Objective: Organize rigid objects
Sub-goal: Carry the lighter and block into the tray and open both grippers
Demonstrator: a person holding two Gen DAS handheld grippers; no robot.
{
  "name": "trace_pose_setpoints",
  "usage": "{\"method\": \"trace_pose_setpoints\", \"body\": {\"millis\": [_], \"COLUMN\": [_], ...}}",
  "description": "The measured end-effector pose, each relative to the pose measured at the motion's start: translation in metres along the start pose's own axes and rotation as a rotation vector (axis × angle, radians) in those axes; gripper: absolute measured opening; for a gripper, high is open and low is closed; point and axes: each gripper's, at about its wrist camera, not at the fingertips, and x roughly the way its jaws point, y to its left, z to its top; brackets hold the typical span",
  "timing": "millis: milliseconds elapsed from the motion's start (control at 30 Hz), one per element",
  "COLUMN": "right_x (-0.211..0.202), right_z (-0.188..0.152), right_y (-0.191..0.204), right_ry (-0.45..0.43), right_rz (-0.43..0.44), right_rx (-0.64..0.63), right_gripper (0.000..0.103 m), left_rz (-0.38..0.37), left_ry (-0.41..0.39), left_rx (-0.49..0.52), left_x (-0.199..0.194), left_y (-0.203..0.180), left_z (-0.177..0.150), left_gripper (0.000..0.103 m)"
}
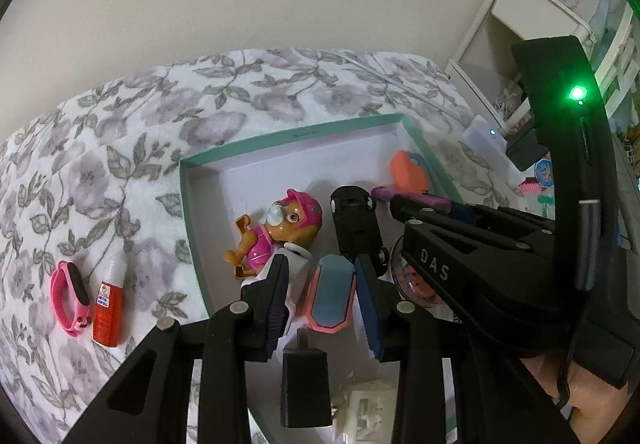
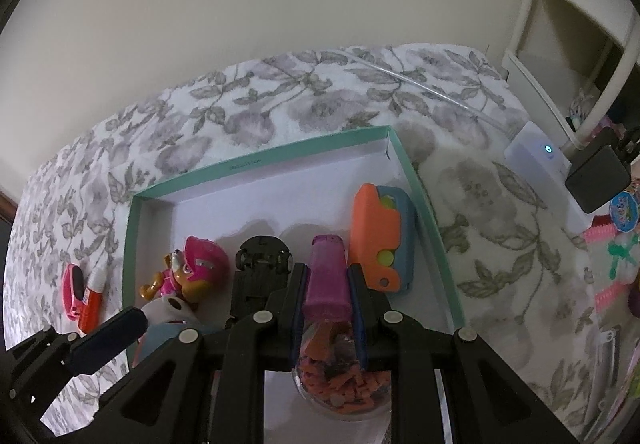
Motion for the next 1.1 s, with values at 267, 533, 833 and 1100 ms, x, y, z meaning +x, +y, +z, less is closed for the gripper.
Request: {"method": "trace_pose_setpoints", "body": {"millis": [267,533,833,1100], "right_x": [-0.008,-0.029,-0.046,-0.045], "right_z": [0.002,0.007,0.01,0.01], "right_y": [0.004,0.007,0.012,0.014], "right_ry": [-0.023,-0.081,-0.128,-0.125], "right_rz": [-0.007,-0.011,-0.015,-0.02], "right_rx": [-0.02,-0.025,-0.034,-0.037], "right_gripper": [0.022,0.022,0.022,0.023], "left_rz": [-0.015,-0.013,0.007,0.039], "left_ry": [-0.001,-0.039,-0.065,-0.08], "left_rx": [-0.018,-0.023,-0.074,-0.155], "left_x": [-0.004,-0.018,-0.029,-0.032], "left_y": [0.004,0.006,0.027,0.055], "left_z": [0.002,0.006,0.01,0.01], "left_gripper": [0.036,0.042,0.049,0.067]}}
